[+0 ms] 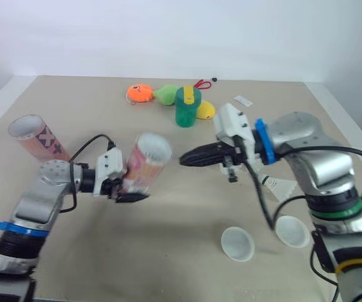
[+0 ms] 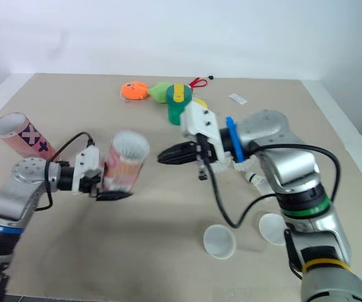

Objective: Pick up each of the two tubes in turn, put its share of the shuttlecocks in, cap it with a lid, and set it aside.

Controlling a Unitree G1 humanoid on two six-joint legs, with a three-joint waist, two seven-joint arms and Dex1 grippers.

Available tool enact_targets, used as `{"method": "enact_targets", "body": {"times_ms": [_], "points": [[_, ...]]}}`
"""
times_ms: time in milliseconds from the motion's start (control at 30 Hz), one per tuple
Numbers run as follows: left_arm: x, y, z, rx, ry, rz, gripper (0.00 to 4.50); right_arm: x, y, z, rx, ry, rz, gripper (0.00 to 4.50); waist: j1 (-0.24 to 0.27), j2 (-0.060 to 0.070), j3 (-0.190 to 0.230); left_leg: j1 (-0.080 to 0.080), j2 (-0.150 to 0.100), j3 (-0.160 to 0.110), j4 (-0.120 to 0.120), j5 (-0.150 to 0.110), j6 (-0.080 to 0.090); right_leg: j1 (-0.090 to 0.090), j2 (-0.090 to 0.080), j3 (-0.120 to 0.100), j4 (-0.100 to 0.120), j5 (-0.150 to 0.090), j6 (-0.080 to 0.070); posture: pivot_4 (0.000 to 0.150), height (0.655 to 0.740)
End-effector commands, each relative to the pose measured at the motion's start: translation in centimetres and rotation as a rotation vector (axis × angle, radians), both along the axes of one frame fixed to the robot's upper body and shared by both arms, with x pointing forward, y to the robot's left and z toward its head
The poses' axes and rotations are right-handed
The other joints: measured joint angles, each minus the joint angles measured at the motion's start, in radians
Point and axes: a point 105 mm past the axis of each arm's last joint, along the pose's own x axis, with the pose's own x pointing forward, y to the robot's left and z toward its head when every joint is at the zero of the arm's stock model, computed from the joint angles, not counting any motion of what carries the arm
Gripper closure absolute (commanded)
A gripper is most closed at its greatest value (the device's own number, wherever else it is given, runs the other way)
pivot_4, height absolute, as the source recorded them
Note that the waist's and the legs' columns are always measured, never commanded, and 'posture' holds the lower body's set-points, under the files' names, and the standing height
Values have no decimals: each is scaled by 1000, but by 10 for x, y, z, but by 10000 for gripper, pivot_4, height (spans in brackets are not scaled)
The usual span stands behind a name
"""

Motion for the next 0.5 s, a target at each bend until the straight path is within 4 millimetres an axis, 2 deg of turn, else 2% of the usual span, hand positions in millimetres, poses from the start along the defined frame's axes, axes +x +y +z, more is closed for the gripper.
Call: {"method": "enact_targets", "body": {"times_ms": [33,100,233,267,400,500], "points": [[3,-8,-8,-145,-61,68,8306,-10,-26,2,-28,14,-63,31315,-2,0,0,0,0,1,0,-1,1,0,0,1,-1,0,0,1500,7400],[3,-14,-23,-191,-53,99,8306,-14,-38,-7,-67,43,-94,23078,-8,0,0,0,0,2,0,-2,2,0,0,2,-1,0,0,1500,7400],[0,-19,-60,-204,2,140,8306,-26,-56,-25,-159,88,-128,2122,-11,0,0,1,0,1,0,-2,2,0,2,2,-1,0,0,1500,7400],[-1,-20,-66,-204,14,143,8306,-29,-59,-27,-167,100,-130,337,-11,0,0,1,1,1,0,-2,2,0,3,2,-1,1,-1,1500,7400],[-2,-20,-79,-191,45,150,8306,-36,-65,-36,-217,116,-136,337,-11,0,0,5,1,2,2,-1,2,3,2,3,-1,1,0,1500,7400],[-5,-16,-93,-143,98,145,8306,-39,-65,-52,-266,108,-130,337,-13,0,0,9,1,2,3,-1,2,8,2,3,-1,-1,5,1500,7400]]}}
